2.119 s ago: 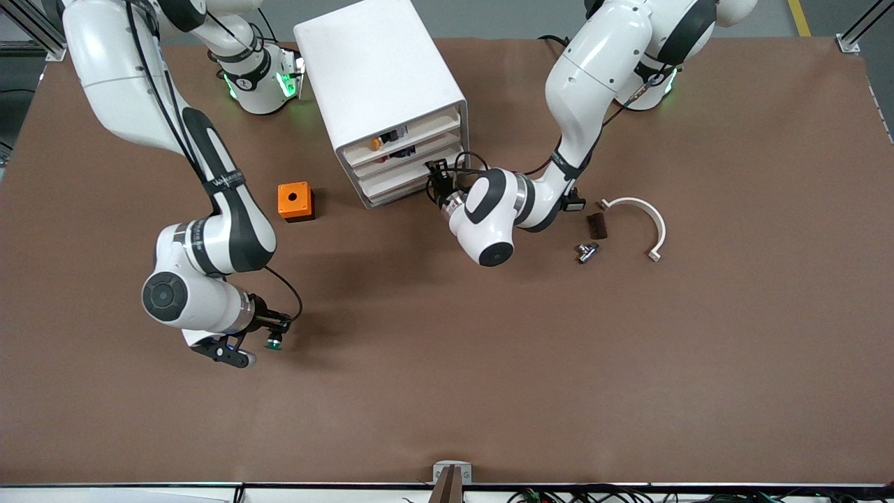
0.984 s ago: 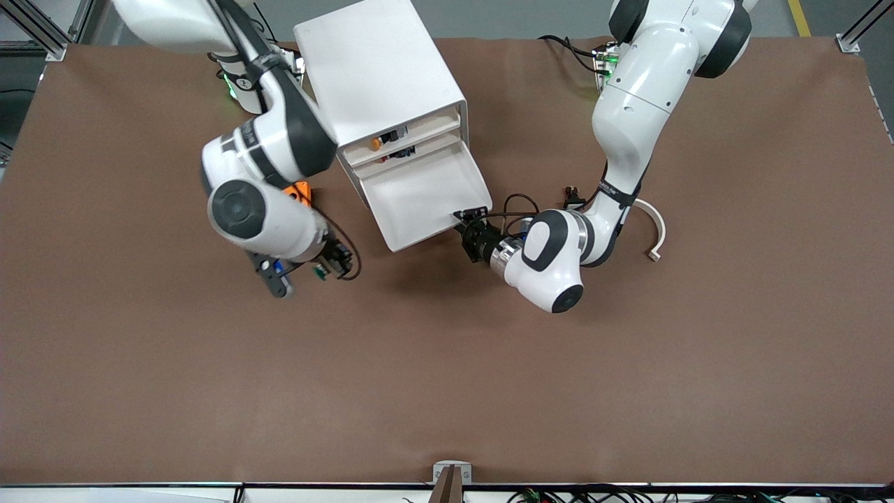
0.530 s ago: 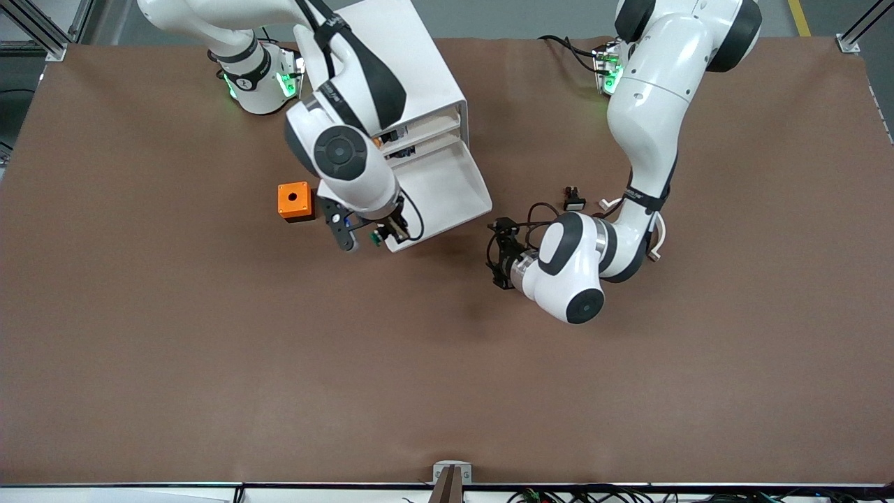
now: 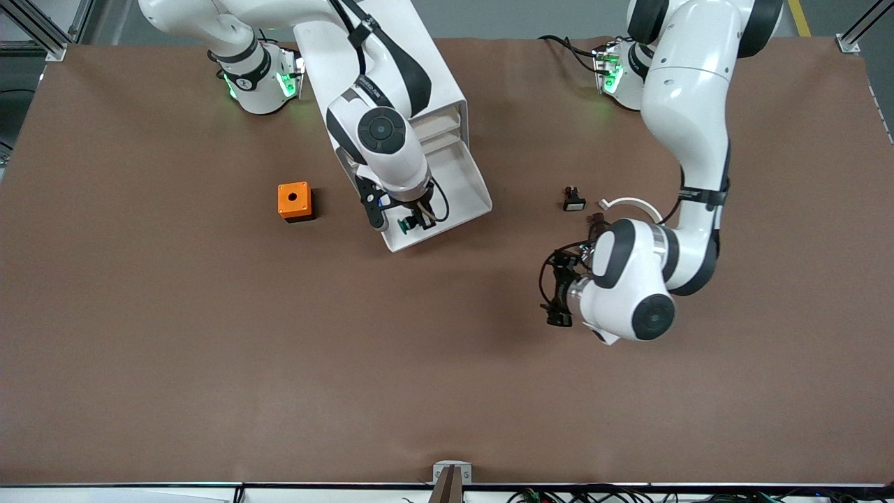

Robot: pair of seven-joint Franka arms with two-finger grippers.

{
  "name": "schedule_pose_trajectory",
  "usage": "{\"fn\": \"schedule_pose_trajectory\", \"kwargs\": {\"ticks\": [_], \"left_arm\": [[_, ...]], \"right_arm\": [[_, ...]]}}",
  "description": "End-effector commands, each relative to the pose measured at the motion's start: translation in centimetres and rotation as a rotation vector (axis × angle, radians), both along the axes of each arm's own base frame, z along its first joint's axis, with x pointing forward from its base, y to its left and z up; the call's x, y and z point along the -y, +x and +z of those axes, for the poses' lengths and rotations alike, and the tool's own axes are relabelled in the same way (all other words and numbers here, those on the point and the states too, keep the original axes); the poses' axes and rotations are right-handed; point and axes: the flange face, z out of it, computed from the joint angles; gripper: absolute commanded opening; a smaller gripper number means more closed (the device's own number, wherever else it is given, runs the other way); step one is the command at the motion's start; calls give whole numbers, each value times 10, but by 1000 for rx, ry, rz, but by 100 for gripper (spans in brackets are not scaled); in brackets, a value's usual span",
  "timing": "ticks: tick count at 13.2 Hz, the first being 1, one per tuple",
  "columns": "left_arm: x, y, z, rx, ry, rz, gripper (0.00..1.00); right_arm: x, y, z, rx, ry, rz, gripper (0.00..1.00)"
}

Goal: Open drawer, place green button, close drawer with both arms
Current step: 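Lower the green button into the open drawer and open the right gripper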

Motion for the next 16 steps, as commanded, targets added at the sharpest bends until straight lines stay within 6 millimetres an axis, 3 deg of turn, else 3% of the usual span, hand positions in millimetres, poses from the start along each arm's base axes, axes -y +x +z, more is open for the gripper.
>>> {"fn": "schedule_pose_trajectory", "kwargs": {"ticks": [1, 3, 7, 8, 9, 10, 12, 16], "left_arm": [[0, -3, 19, 76, 19, -208, 100], [-7, 1, 30, 126, -22, -351, 100], [-6, 5, 33, 235, -164, -782, 100], [-4, 5, 33, 249, -177, -826, 100], [1, 6, 33, 270, -183, -839, 100], [10, 4, 32, 288, -181, -853, 100], [51, -11, 29, 311, -183, -910, 100], [118, -41, 14, 364, -154, -1025, 100]], "right_arm": [[-3, -15, 2, 17, 3, -37, 18], [-6, -16, 0, 29, 16, -58, 35], [-7, -17, 0, 36, 17, -60, 69], [-7, -15, 4, 42, 20, -53, 94], [-5, -8, 11, 52, 27, -61, 100], [0, -2, 14, 64, 22, -43, 100], [24, 23, 32, 85, 9, 17, 100], [93, 84, 87, 67, -13, 203, 100]]}}
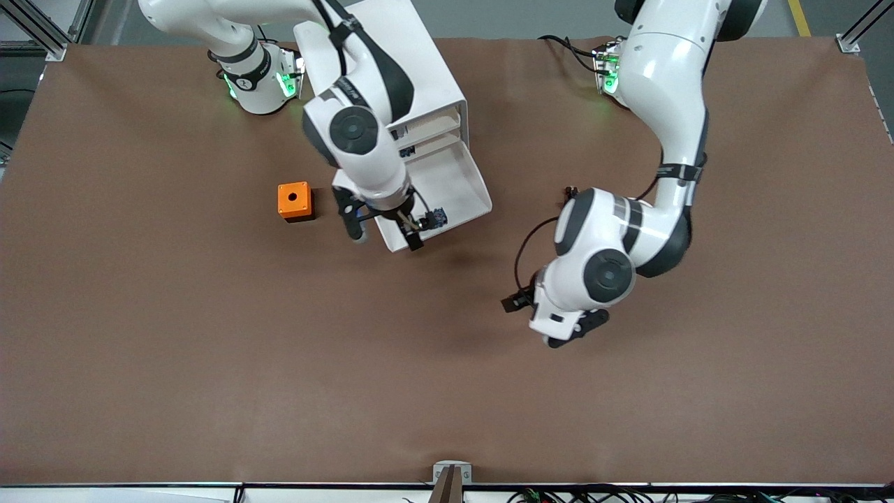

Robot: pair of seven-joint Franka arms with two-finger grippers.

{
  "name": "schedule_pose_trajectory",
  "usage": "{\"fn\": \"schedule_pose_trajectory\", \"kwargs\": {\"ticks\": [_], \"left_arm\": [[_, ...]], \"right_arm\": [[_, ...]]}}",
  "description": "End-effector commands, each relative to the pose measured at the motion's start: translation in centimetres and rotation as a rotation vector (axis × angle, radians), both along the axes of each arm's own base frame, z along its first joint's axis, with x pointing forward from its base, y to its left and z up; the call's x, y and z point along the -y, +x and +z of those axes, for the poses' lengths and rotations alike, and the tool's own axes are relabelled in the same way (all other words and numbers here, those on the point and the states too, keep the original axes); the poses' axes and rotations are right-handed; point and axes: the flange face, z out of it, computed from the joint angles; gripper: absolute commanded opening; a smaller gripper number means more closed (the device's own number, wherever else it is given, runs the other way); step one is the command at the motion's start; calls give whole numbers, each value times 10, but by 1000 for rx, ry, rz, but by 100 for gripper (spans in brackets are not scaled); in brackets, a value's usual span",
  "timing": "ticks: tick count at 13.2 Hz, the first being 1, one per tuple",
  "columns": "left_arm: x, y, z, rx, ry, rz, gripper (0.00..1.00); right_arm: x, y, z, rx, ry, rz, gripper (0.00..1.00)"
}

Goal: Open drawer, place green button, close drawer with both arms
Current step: 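Push the drawer shut with the left gripper while the right gripper withdraws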

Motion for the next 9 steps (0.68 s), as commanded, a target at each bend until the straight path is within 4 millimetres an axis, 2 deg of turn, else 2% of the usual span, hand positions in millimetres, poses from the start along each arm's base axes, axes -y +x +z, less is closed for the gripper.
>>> {"fn": "schedule_pose_trajectory", "kwargs": {"ticks": [1, 3, 5, 7, 9], "left_arm": [[33, -18, -19, 47, 34, -73, 100], [64, -38, -35, 51, 35, -97, 100], [83, -60, -48, 25, 39, -127, 100], [110, -92, -62, 0, 56, -177, 100], [129, -115, -70, -17, 75, -168, 100]], "right_arm": [[56, 43, 45, 24, 8, 90, 100], [115, 77, 65, 6, 18, 92, 100], [159, 88, 86, 5, 16, 171, 100], [208, 98, 108, 47, 23, 249, 100], [260, 98, 133, 68, 23, 385, 100]]}}
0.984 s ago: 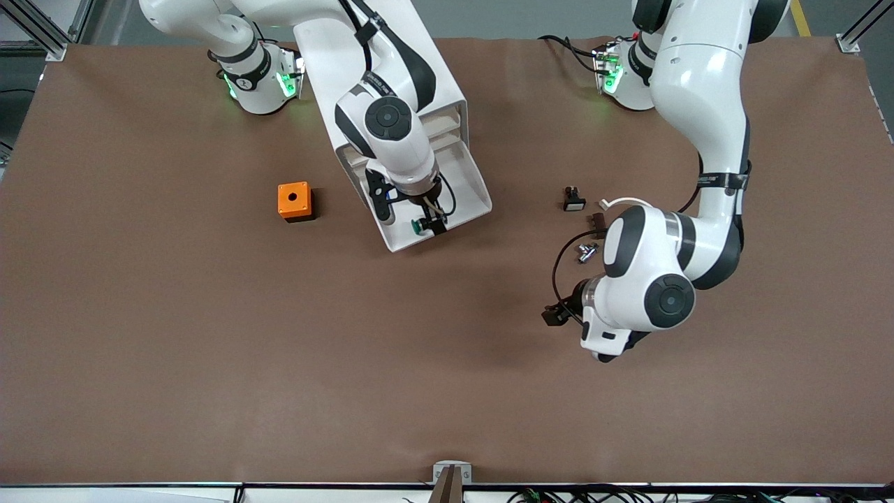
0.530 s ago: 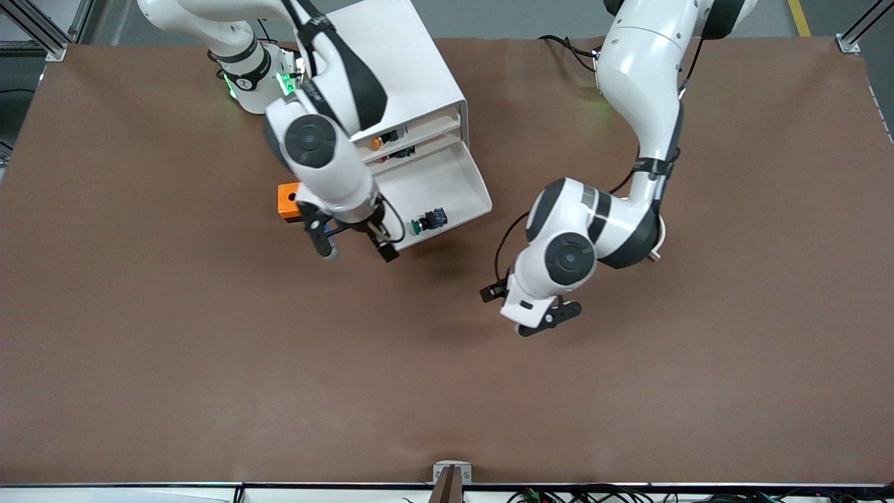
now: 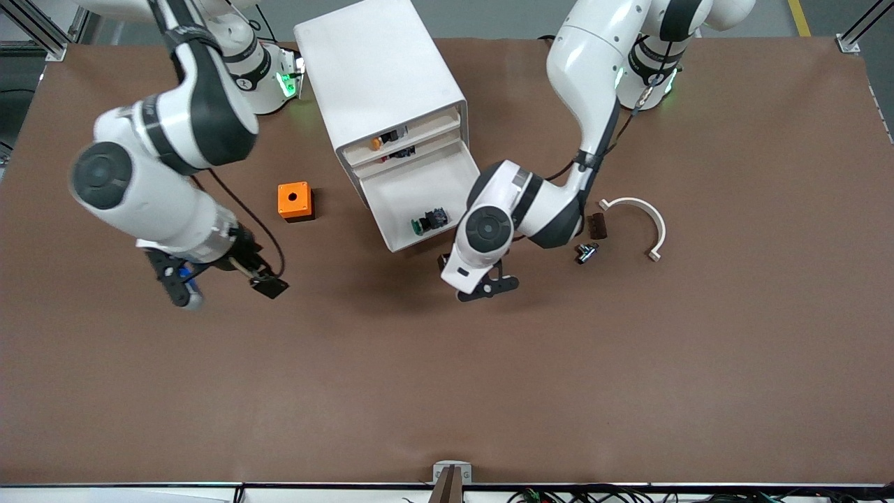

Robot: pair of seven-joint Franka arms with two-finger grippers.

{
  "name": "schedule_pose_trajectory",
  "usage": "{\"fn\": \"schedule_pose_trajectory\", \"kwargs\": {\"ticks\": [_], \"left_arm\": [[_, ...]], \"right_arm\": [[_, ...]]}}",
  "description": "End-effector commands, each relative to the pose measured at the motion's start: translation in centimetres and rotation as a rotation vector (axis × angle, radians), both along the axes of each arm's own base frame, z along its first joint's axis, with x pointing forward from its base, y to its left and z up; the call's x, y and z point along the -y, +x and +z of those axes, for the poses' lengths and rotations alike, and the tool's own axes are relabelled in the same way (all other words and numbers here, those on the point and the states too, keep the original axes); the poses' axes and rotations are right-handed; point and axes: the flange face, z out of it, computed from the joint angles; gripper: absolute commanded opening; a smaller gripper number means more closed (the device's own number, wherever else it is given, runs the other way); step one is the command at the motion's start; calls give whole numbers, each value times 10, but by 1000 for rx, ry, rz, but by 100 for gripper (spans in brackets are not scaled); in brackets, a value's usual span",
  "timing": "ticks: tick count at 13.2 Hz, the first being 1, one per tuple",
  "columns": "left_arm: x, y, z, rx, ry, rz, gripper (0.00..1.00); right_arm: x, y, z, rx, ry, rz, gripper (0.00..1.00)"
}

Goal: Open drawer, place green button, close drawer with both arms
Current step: 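Push the drawer shut with the left gripper while the right gripper withdraws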

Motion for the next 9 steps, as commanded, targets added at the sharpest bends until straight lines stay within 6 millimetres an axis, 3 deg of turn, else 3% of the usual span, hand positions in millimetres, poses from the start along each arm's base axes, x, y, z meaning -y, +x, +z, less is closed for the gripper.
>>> {"fn": "schedule_pose_trajectory", "kwargs": {"ticks": [1, 6, 7, 9], "left_arm": [[23, -31, -3, -1, 24, 9, 100], [65, -80, -14, -67, 29, 52, 100], [74, -92, -15, -81, 28, 63, 100], [87, -111, -16, -108, 27, 79, 100]], "right_arm": [[52, -15, 46, 28, 11, 193, 100], [142, -46, 109, 84, -1, 506, 100], [153, -54, 119, 90, -6, 509, 100], [156, -74, 136, 55, -22, 526, 100]]}}
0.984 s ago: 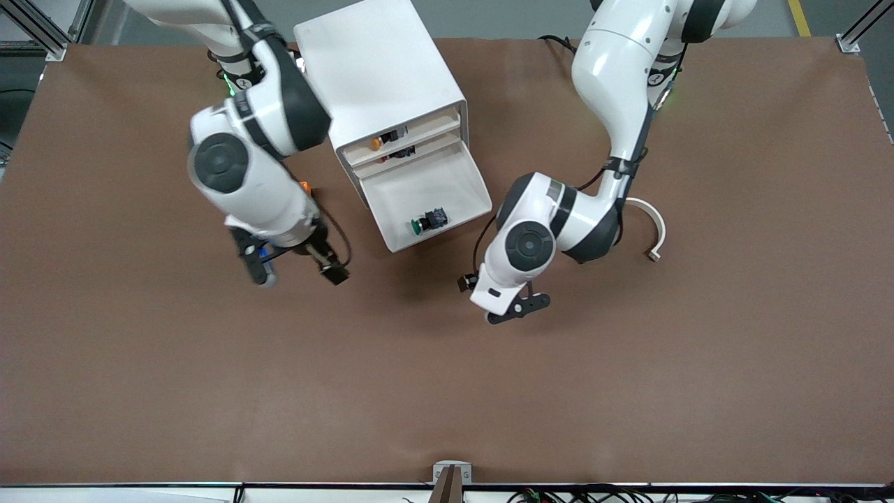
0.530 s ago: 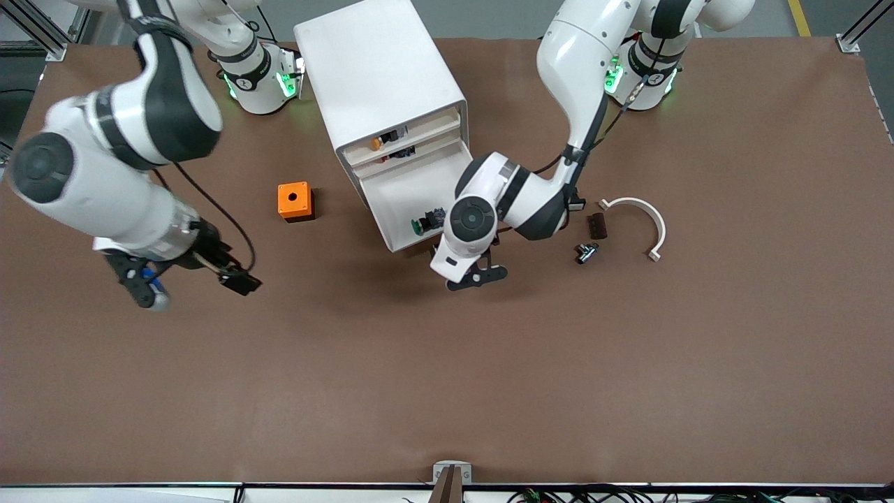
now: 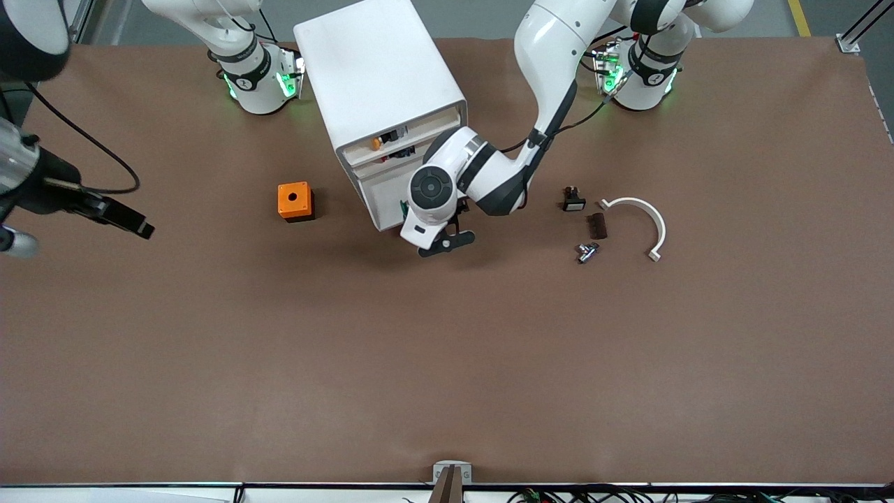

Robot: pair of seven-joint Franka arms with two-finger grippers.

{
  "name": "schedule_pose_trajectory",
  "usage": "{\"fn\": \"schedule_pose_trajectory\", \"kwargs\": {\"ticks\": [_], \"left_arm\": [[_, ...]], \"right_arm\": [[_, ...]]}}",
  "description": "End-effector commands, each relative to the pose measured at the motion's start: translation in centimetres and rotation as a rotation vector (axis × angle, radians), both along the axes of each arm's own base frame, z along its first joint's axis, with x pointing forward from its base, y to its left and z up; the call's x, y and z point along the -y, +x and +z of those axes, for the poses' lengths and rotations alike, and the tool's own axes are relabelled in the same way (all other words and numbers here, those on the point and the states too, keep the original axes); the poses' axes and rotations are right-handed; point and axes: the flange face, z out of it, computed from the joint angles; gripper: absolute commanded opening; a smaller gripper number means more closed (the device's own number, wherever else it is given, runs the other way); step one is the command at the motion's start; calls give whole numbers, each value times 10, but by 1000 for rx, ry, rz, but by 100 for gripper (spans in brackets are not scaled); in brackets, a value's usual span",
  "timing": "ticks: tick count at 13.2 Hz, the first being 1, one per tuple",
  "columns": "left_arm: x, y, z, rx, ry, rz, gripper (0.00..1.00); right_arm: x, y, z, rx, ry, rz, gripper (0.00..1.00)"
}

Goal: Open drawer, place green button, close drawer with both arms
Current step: 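Push the drawer shut with the left gripper while the right gripper withdraws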

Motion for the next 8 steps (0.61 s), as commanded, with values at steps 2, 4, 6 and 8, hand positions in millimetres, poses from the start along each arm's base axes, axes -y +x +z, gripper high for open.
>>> {"fn": "schedule_pose_trajectory", "kwargs": {"ticks": [2, 4, 6, 8], "left_arm": [[20, -32, -1, -39, 2, 11, 100], [28, -48, -5, -64, 0, -6, 100], [35, -64, -10, -87, 2, -13, 100], [43, -80, -19, -110, 12, -11, 100]], "right_arm": [[0, -40, 26, -44, -88, 51, 100], [2, -45, 23, -81, -88, 80, 100], [1, -47, 21, -102, -88, 125, 100], [3, -45, 23, -82, -88, 119, 100]]}}
